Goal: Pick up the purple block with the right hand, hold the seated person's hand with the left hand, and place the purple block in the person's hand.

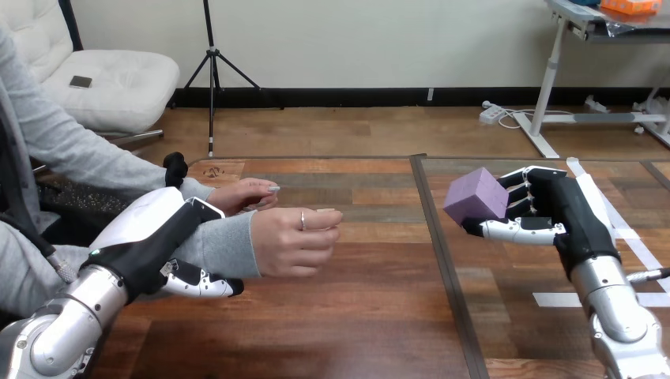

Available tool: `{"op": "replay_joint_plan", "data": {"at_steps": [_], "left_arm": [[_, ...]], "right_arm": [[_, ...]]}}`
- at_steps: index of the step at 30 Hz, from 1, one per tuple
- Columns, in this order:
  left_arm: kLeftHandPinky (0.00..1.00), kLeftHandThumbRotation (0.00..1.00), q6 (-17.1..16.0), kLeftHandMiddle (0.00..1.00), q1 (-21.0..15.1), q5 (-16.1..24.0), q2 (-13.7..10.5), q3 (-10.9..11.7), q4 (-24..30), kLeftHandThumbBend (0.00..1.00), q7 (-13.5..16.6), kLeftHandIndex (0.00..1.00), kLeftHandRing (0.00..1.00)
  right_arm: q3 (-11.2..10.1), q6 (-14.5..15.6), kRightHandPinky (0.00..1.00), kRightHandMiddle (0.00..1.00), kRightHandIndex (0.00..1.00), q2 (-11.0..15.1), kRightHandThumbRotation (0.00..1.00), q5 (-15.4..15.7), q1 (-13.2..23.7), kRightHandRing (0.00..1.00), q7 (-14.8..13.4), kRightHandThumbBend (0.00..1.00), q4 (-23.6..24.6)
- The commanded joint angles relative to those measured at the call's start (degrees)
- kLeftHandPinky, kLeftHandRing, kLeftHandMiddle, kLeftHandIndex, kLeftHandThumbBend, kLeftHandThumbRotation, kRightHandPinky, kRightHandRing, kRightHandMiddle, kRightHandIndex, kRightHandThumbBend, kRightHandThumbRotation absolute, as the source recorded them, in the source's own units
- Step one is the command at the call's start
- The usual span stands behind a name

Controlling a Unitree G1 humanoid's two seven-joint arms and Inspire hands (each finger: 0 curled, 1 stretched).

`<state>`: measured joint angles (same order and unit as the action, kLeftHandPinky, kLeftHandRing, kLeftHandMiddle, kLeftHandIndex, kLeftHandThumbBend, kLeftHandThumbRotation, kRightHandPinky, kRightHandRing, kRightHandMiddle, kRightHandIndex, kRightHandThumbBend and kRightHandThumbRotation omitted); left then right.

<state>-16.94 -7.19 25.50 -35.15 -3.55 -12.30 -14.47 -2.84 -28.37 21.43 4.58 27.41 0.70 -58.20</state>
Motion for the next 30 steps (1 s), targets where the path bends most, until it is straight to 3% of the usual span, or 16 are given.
{"op": "replay_joint_plan", "data": {"at_steps": [1, 14, 30], "left_arm": [[0.17, 0.0, -1.4, 0.31, -2.3, -0.8, -0.1, -0.2, 0.6, 0.63, 0.7, 0.35, 0.23], [0.17, 0.0, -1.9, 0.31, -2.9, -0.6, 0.2, -0.3, 0.6, 0.62, 1.1, 0.35, 0.23], [0.16, 0.0, -3.6, 0.3, -4.1, -0.2, 1.2, -0.7, -0.6, 0.62, 2.7, 0.35, 0.22]], "right_arm": [[-1.0, -1.3, 0.37, 0.43, 0.43, -2.4, 0.0, -1.6, 1.5, 0.39, 0.1, 0.87, 3.9], [-1.0, -0.2, 0.37, 0.43, 0.43, -4.4, 0.0, -1.5, 0.7, 0.39, -0.1, 0.87, 5.1], [-2.3, -0.2, 0.35, 0.43, 0.43, -7.6, 0.0, -5.5, 0.5, 0.38, 2.4, 0.85, 5.2]]}}
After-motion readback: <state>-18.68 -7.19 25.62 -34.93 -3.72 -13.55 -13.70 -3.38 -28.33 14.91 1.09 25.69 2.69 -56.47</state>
